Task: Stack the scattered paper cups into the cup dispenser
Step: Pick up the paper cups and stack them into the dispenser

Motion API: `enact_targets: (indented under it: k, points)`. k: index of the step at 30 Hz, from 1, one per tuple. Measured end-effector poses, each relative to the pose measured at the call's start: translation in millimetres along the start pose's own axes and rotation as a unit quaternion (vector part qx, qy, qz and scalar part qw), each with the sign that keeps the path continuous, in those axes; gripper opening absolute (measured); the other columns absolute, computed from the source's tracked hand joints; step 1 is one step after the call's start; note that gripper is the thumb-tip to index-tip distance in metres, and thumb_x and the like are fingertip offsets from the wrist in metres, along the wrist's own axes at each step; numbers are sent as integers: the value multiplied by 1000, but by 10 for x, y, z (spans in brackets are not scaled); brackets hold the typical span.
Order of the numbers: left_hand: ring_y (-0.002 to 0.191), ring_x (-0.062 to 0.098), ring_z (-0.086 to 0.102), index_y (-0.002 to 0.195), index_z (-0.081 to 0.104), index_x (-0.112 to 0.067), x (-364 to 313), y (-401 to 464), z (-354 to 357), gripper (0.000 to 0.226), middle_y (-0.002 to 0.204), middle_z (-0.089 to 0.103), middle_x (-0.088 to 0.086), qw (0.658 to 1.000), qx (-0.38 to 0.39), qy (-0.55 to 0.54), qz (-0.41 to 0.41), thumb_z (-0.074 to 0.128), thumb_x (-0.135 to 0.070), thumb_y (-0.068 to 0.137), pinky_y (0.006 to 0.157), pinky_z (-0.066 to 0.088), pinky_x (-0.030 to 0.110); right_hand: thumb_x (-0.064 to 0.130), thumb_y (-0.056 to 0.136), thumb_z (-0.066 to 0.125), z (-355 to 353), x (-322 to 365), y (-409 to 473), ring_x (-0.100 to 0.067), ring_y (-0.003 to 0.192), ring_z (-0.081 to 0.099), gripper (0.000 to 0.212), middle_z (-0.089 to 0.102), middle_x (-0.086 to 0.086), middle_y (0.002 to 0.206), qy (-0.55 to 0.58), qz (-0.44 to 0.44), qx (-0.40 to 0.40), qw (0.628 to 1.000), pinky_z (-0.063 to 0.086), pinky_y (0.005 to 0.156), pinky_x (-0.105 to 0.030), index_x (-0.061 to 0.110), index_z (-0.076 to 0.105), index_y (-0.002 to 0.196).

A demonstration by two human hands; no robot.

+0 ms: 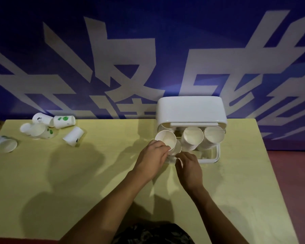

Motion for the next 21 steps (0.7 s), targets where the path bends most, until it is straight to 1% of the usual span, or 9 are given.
enact_targets:
  k: [3, 5, 9, 12, 14, 16, 19, 21]
  points:
    - [110, 16, 50, 118, 67, -17, 15, 113, 231, 27, 115, 62, -1, 999, 41, 21, 8, 50, -18, 97, 93, 44, 30, 9, 89, 61, -22, -133, -103, -26, 96, 59, 16, 69, -2, 102, 12, 32, 5, 999, 51, 74, -36, 13, 70, 101]
    - [109, 18, 48, 115, 66, -16, -10, 212, 325, 25, 114, 61, 0, 997, 53, 47, 15, 50, -15, 96, 91, 45, 32, 9, 89, 61, -32, -189, -153, -25, 96, 59, 16, 69, 0, 101, 11, 41, 11, 999, 51, 74, -36, 14, 70, 101]
    - [109, 21, 48, 111, 61, -16, -162, 371, 555, 25, 112, 59, 2, 986, 105, 126, 43, 49, -4, 92, 91, 40, 28, 9, 88, 61, -64, -272, -199, -26, 91, 59, 15, 69, 1, 97, 5, 46, 15, 999, 49, 70, -35, 16, 70, 98]
    - [107, 22, 50, 109, 64, -17, -109, 370, 719, 26, 113, 59, 2, 982, 136, 128, 17, 56, -3, 89, 87, 45, 29, 8, 87, 63, -91, -302, -197, -26, 88, 60, 14, 69, 1, 95, 5, 49, 3, 999, 50, 68, -35, 16, 70, 96]
    - [107, 23, 50, 111, 63, -16, -106, 331, 831, 27, 117, 59, 2, 979, 157, 124, 31, 56, -2, 89, 91, 46, 30, 9, 87, 63, -104, -300, -199, -25, 89, 61, 14, 70, 1, 96, 10, 49, -3, 999, 50, 68, -34, 16, 70, 97]
    - [108, 23, 50, 115, 62, -15, -75, 327, 924, 25, 123, 59, 3, 978, 168, 116, 36, 52, -7, 93, 96, 45, 32, 9, 87, 63, -117, -306, -211, -25, 90, 62, 16, 70, 1, 99, 8, 51, -9, 999, 51, 70, -34, 17, 70, 99]
    - [111, 23, 49, 119, 60, -16, 3, 359, 960, 26, 126, 57, 2, 984, 164, 70, 7, 45, -23, 99, 95, 43, 35, 12, 88, 62, -119, -320, -257, -23, 95, 62, 21, 70, 2, 105, 9, 61, -10, 998, 52, 74, -34, 18, 69, 106]
    - [113, 20, 48, 121, 58, -20, 10, 359, 843, 27, 125, 56, -2, 993, 112, 30, 7, 47, -30, 98, 91, 45, 33, 17, 89, 63, -101, -310, -282, -22, 98, 62, 24, 69, 2, 109, 23, 64, -7, 998, 52, 78, -34, 18, 67, 113]
Point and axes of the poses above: each hand's wrist, its own y-axis towards the middle knuckle, its own z-axis out of the palm, x = y × z, the point moved 9 cm from there along y, towards the middle knuckle
